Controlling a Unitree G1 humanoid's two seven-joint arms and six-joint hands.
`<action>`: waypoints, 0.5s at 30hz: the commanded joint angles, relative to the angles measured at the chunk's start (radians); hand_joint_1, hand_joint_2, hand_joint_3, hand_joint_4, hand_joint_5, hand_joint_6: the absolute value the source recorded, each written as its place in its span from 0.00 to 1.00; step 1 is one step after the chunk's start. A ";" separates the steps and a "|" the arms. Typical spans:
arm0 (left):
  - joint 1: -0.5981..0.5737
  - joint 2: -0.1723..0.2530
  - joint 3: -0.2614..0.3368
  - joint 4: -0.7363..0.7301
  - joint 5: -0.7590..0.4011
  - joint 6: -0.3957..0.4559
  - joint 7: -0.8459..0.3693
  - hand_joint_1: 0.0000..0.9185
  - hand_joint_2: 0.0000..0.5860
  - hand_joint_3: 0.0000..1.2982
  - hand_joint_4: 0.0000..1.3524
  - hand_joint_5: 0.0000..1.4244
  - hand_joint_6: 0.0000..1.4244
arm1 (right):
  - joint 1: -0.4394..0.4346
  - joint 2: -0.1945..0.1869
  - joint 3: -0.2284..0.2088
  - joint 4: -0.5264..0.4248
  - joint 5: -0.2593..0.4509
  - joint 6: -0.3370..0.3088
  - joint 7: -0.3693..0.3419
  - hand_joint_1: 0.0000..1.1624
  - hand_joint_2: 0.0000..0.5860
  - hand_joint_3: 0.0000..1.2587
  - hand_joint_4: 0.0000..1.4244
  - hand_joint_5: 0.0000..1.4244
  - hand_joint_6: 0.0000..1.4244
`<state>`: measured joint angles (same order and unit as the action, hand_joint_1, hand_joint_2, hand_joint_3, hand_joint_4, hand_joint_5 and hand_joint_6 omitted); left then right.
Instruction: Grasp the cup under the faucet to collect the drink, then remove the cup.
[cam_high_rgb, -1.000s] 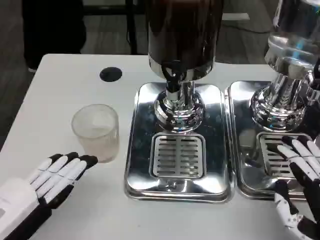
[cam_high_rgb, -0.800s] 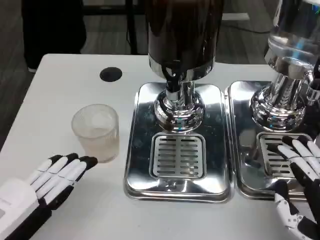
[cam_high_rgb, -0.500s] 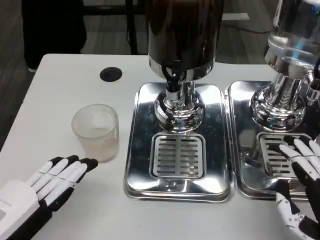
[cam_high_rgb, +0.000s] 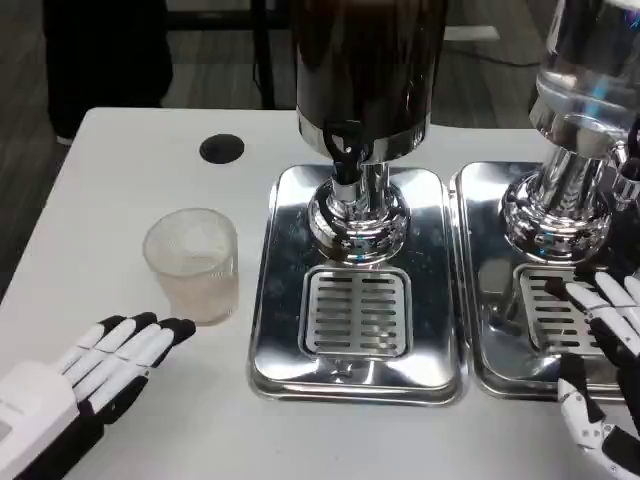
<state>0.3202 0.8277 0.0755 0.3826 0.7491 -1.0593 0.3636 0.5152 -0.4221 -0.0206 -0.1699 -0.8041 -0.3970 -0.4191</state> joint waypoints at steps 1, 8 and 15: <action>0.009 0.014 0.003 -0.007 -0.022 0.011 -0.016 0.00 0.23 0.00 0.00 0.00 0.00 | -0.006 0.006 -0.003 -0.005 0.006 -0.002 -0.012 0.34 0.98 0.17 0.07 0.05 0.15; 0.003 0.005 -0.001 -0.013 -0.056 0.036 -0.040 0.00 0.21 0.00 0.00 0.00 0.00 | 0.004 0.013 -0.005 -0.018 0.009 0.001 -0.008 0.34 0.98 0.17 0.07 0.05 0.15; 0.008 -0.001 0.003 -0.020 -0.094 0.054 -0.068 0.00 0.19 0.00 0.00 0.00 0.00 | 0.017 0.019 -0.010 -0.020 0.015 -0.005 -0.005 0.35 0.98 0.17 0.07 0.05 0.15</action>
<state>0.3203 0.8267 0.0756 0.3716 0.6752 -1.0176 0.3138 0.5243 -0.4041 -0.0248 -0.1719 -0.7991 -0.3970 -0.4191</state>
